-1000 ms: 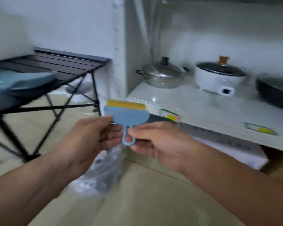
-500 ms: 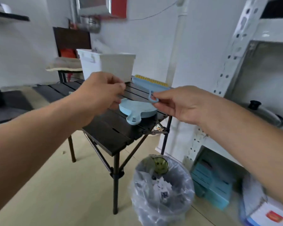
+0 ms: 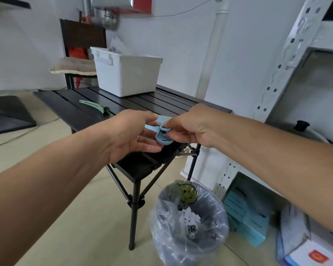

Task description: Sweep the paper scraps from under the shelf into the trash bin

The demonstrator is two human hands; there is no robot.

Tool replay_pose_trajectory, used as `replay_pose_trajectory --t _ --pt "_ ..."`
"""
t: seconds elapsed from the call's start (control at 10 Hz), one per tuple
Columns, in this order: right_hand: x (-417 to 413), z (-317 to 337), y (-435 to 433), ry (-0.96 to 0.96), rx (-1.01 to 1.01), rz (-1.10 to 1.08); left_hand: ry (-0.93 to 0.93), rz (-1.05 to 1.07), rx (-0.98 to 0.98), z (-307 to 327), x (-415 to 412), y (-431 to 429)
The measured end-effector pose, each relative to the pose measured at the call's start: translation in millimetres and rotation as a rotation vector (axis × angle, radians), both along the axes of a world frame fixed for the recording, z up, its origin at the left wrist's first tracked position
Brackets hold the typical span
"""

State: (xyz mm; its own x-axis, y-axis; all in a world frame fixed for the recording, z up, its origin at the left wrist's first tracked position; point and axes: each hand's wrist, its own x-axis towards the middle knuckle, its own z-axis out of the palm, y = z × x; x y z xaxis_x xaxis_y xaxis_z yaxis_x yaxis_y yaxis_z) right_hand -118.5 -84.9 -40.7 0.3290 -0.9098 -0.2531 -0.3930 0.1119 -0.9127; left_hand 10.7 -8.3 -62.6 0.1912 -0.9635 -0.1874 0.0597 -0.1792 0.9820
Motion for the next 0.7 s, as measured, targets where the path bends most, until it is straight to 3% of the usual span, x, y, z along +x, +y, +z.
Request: replay_pose_trajectory --t 0.4,0.6,0.7 --pt "-1.5 -7.2 -8.1 0.307 -0.275 0.06 0.192 0.014 0.052 -3.3 -6.4 -2.9" --pt "-6.3 -5.8 -10.4 0.265 -0.31 0.098 0.216 0.037 0.013 -5.9 -8.9 -3.6" --pt "-22.9 -1.8 -5.7 0.108 -0.393 0.017 0.218 0.082 -0.005 -5.7 -8.2 0.1"
